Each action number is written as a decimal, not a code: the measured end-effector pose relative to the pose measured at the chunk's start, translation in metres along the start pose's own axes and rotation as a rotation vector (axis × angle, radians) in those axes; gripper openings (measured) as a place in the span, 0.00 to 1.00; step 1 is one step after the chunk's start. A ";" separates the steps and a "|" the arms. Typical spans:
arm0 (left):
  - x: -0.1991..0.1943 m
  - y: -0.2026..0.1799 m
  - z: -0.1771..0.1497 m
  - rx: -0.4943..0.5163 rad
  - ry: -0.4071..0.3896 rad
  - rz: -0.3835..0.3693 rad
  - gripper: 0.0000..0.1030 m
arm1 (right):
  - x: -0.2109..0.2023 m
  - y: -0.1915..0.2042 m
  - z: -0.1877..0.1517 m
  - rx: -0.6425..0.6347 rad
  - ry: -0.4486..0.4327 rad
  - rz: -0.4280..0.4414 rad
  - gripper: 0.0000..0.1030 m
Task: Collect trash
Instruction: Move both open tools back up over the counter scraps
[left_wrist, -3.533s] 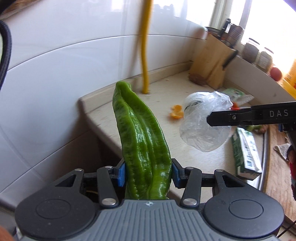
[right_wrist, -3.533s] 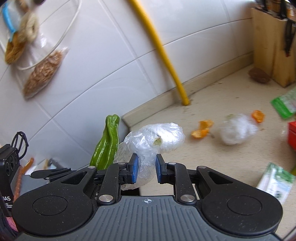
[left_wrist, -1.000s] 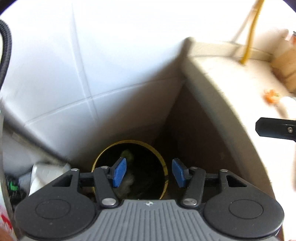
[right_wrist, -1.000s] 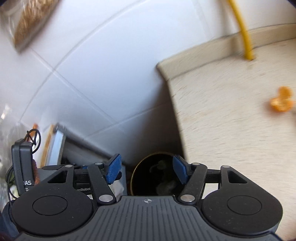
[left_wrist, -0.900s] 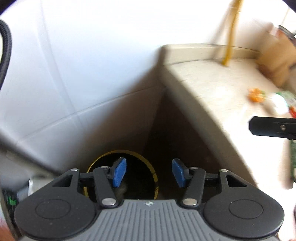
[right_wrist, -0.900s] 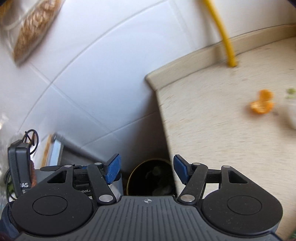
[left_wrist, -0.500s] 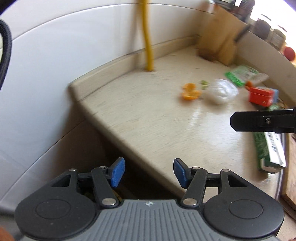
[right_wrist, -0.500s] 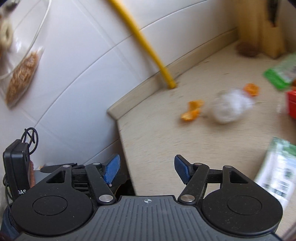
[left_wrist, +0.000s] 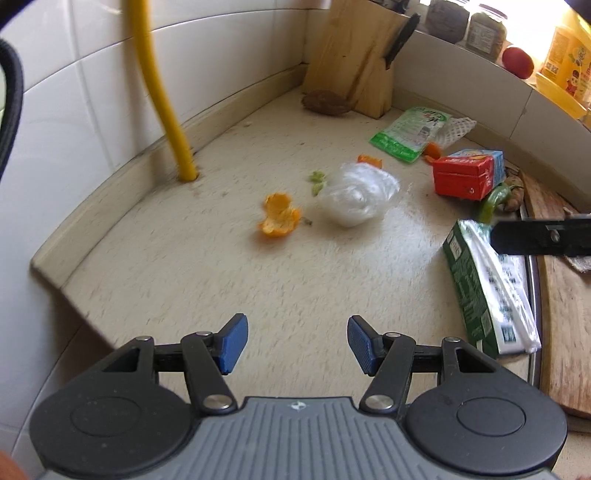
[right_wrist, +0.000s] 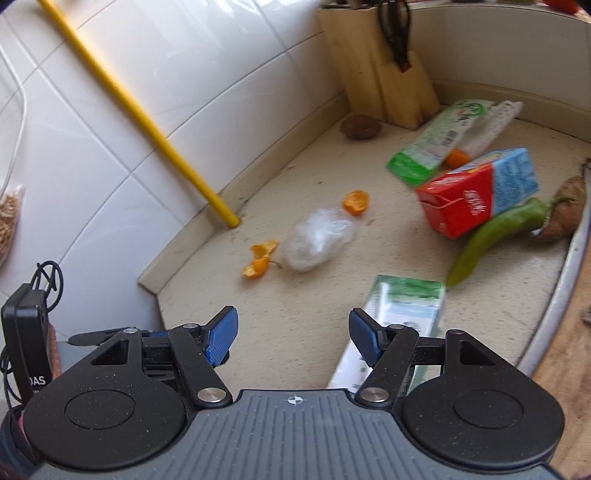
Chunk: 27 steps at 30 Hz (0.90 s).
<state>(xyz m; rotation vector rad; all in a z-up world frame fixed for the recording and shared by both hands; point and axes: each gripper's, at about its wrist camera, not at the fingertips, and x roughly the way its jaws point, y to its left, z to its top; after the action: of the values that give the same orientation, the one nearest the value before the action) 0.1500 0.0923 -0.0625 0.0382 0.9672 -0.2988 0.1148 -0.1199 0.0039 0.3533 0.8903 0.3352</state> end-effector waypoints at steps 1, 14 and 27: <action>0.003 0.000 0.004 0.005 -0.003 -0.004 0.54 | -0.002 -0.003 0.000 0.008 -0.003 -0.008 0.71; 0.065 0.013 0.050 0.053 0.005 -0.038 0.54 | -0.012 -0.033 0.016 0.077 -0.042 -0.114 0.72; 0.079 0.027 0.059 0.094 -0.070 -0.047 0.32 | 0.084 -0.024 0.086 -0.031 0.067 -0.107 0.78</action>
<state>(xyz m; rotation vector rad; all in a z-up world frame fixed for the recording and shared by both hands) 0.2471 0.0900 -0.0961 0.0901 0.8853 -0.3864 0.2354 -0.1190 -0.0147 0.2656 0.9648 0.2625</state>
